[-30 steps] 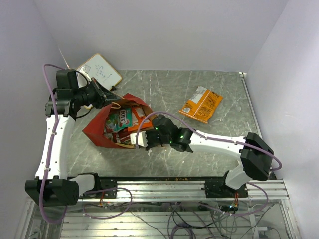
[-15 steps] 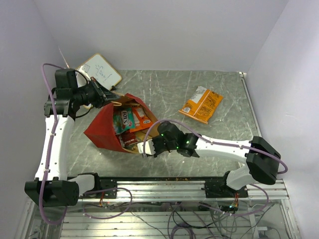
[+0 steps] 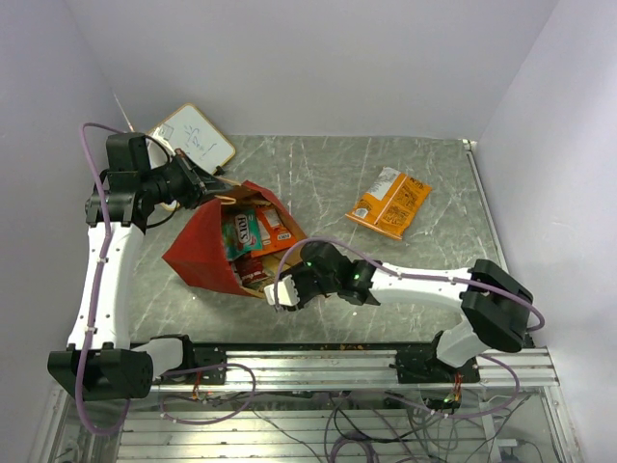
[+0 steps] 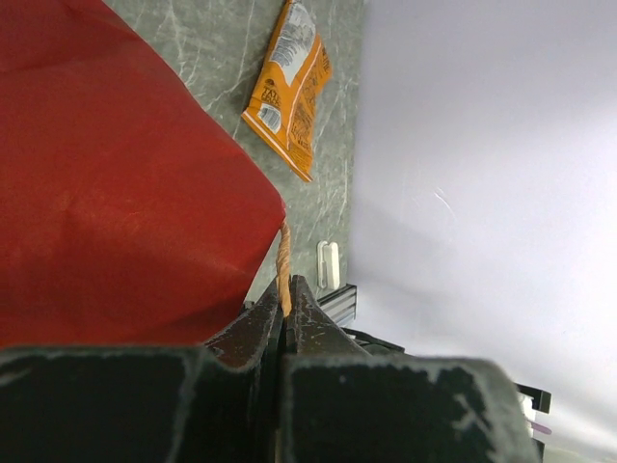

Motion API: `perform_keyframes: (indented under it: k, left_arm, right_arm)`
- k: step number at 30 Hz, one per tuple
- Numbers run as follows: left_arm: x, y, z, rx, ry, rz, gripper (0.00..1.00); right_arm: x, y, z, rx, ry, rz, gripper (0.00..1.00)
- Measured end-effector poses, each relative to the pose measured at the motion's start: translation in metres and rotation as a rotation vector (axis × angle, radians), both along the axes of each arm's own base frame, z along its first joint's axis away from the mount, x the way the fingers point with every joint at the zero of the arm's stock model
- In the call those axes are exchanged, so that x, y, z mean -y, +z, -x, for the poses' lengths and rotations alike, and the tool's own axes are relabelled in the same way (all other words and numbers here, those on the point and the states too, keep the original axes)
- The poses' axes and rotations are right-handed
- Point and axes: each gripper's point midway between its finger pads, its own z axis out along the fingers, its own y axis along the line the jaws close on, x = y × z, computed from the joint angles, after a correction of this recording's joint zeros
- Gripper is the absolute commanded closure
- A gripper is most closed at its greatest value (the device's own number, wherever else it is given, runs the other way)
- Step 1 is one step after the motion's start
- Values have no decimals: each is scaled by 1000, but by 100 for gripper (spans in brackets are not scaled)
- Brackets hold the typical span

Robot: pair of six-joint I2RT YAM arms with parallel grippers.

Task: Take the snacks out of the paper bag
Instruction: Take out the snack from the paper bag.

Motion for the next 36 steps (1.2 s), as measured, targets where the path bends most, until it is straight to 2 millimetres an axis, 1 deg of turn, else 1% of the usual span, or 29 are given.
perform_keyframes:
  k: [3,5,8,11,18,20,21,22,25,30,32,36]
  left_arm:
    - [0,1,0,1,1,3,93]
    - [0,0,-1,-1,2,3,93]
    - [0,0,-1,-5,4,5,93]
    - [0,-1,-2,-8,5,7,93]
    - [0,0,-4,-4,8,9,93]
    - [0,-1,-4,-6,9,9,93]
    - [0,-1,-5,-7,9,9,93]
    - [0,-1,-5,-8,10,9,93]
    - [0,-2,-7,-9,11,9,93]
    - [-1,-1,-8,-2,15,7,93]
    - [-2,0,-9,0,22,2,93]
    - [-4,4,-12,15,37,-8,93]
  right_arm:
    - [-2,-8,0,-2,13,18,58]
    - [-4,-10,-1,6,20,21,58]
    - [-6,-11,-3,20,25,14,58]
    - [-10,-9,-5,35,30,0,61]
    - [-15,-13,-4,40,52,1,79]
    - [-15,-12,-4,39,53,-1,89]
    - [-15,-12,-4,38,52,-2,97]
    - [-15,-11,-4,38,50,-4,100]
    - [-15,-4,-4,34,38,-19,100]
    - [-10,15,-4,31,7,-45,100]
    - [-9,26,-5,33,-8,-54,100]
    - [-7,56,-8,27,-47,-76,100]
